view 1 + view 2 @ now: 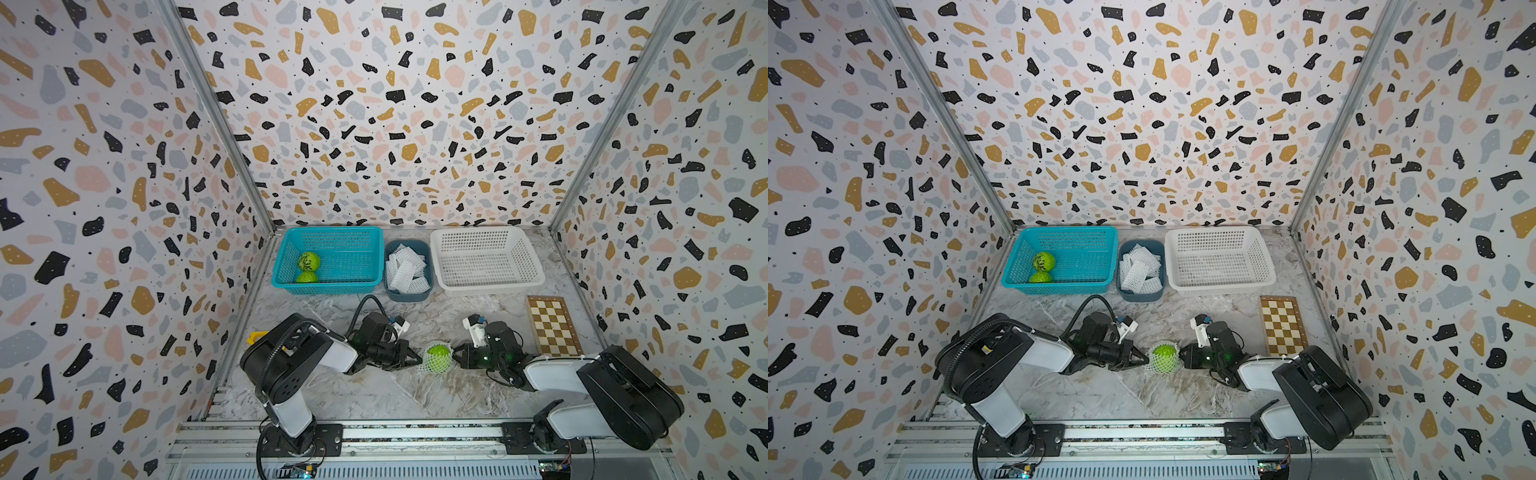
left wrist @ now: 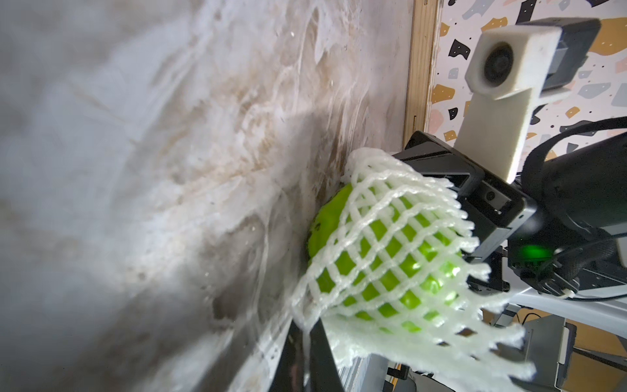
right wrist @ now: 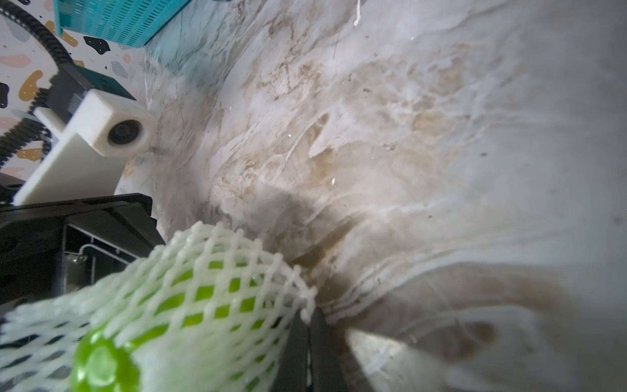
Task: Sleeve custard apples in foam nets
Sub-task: Put on the foam net on the custard apple.
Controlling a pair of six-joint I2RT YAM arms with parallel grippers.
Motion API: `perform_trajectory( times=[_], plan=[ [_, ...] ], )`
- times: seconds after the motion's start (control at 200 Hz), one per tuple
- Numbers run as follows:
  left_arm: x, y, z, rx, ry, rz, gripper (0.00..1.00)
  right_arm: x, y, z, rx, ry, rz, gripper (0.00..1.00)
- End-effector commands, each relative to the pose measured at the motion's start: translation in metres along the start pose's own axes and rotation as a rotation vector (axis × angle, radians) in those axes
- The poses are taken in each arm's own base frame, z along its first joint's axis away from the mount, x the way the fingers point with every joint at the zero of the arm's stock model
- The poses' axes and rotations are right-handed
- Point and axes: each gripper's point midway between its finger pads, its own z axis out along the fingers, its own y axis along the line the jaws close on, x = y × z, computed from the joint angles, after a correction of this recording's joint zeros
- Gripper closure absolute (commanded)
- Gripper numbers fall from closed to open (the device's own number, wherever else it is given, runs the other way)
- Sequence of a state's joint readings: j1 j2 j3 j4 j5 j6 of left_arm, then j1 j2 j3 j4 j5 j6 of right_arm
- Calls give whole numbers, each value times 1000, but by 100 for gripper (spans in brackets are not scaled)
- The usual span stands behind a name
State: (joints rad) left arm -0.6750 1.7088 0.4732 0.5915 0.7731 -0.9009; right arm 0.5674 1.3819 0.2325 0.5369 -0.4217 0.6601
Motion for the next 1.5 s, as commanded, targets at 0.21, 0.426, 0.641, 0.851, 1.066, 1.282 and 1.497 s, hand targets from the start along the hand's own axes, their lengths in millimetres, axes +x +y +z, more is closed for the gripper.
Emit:
perform_trajectory(
  times=[0.21,0.426,0.641,0.851,1.066,1.282,1.497],
  plan=[
    [-7,2,2,-54,-18,66,93,-5,-6,4,73,-16,-60,100],
    [-10,-3,4,-50,-21,77,87,-5,-4,5,66,-13,-64,100],
    [-14,-8,4,-41,-31,83,86,-6,-5,4,75,-14,-63,89],
    [-14,-9,3,-45,-32,84,86,-8,-8,1,105,-21,-66,72],
    [-15,-12,3,-43,-35,90,84,-13,-15,-3,144,-26,-49,67],
    [-16,-12,1,-54,-37,93,81,-20,-22,-8,180,-30,-40,55],
    [-15,-11,0,-64,-40,96,79,-27,-21,-14,197,-46,-51,50]
  ],
)
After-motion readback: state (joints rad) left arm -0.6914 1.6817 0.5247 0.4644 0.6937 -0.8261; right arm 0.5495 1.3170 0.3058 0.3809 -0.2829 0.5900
